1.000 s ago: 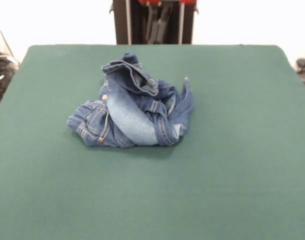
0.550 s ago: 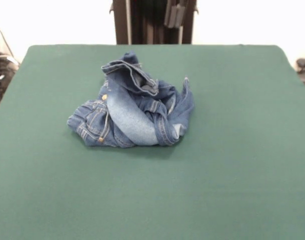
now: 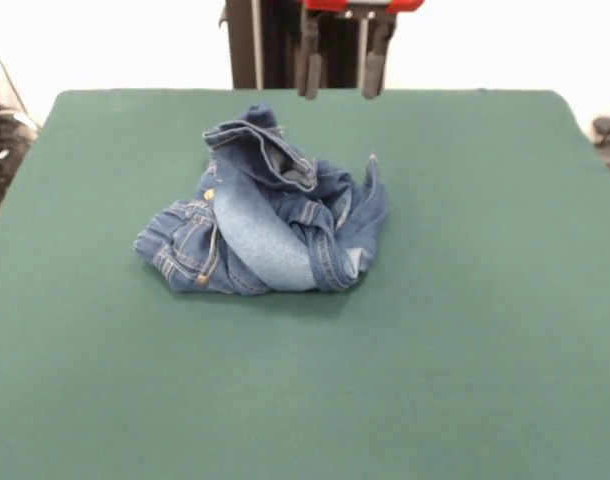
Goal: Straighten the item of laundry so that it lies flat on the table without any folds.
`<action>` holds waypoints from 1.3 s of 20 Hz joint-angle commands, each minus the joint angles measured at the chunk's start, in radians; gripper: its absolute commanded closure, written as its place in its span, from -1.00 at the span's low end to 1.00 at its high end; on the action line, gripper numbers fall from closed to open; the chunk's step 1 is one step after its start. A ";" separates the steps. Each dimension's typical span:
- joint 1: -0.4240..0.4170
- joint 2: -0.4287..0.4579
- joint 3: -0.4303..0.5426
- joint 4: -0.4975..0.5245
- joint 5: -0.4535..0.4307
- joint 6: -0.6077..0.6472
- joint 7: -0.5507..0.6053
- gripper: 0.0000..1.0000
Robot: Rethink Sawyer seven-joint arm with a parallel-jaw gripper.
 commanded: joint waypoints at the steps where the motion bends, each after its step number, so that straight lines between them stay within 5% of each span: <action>1: 0.006 0.064 0.033 0.090 0.026 0.027 0.084 -1.00; 10: -0.011 0.105 0.047 0.043 -0.059 0.056 -0.041 -1.00; 26: -0.064 0.166 0.060 0.066 -0.172 -0.045 -0.047 -1.00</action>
